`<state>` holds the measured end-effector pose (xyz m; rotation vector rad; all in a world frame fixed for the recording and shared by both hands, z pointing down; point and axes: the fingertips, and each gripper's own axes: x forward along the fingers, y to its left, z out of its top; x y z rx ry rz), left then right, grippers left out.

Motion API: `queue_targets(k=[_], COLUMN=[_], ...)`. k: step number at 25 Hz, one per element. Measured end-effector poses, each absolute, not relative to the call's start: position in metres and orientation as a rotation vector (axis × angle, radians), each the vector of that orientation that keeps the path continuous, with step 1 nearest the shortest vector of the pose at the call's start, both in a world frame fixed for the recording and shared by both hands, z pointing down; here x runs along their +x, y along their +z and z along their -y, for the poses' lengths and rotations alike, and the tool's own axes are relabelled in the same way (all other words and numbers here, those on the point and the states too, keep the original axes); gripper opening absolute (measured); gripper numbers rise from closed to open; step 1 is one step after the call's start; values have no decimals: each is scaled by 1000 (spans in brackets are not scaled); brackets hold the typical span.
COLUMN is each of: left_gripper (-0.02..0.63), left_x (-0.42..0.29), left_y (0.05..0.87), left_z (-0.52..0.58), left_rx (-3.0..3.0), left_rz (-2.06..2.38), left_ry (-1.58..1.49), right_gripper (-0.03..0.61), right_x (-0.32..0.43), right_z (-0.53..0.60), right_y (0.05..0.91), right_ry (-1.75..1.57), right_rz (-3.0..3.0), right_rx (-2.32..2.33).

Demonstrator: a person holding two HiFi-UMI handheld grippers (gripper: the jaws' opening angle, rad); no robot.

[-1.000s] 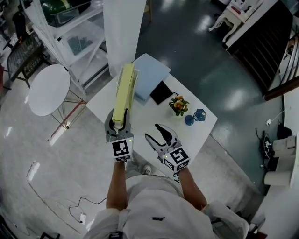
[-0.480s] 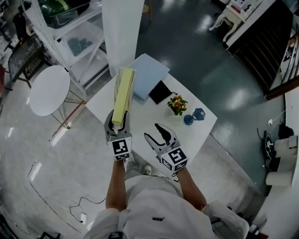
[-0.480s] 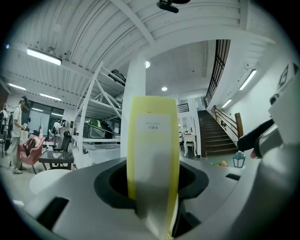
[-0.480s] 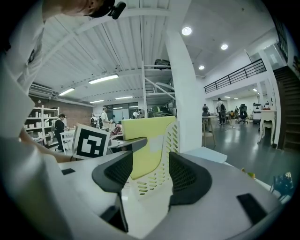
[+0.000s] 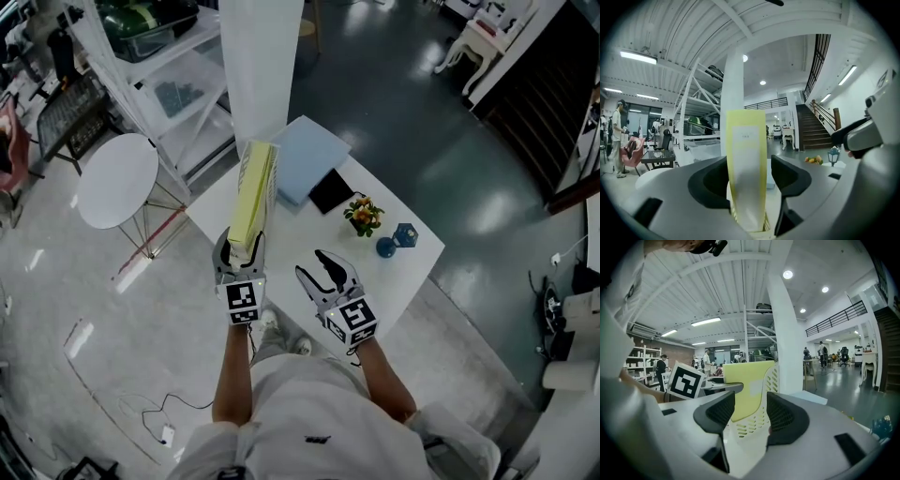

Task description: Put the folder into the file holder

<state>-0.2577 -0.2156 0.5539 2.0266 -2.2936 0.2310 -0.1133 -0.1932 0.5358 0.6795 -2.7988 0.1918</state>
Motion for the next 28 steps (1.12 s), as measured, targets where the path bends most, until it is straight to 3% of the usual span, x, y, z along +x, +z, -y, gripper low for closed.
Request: queue_targets(k=[6, 28], left_gripper=[296, 295], left_x=[-242, -223], left_y=[545, 537], left_z=[181, 106], left_rx=[2031, 1972], left_rz=[2248, 2205], left_ry=[269, 316], right_gripper=[216, 186], right_x=[-103, -130], right_z=[193, 168], right_y=[532, 541], right_ry=[173, 125], right_rz=[2819, 2811], right_rx=[691, 520])
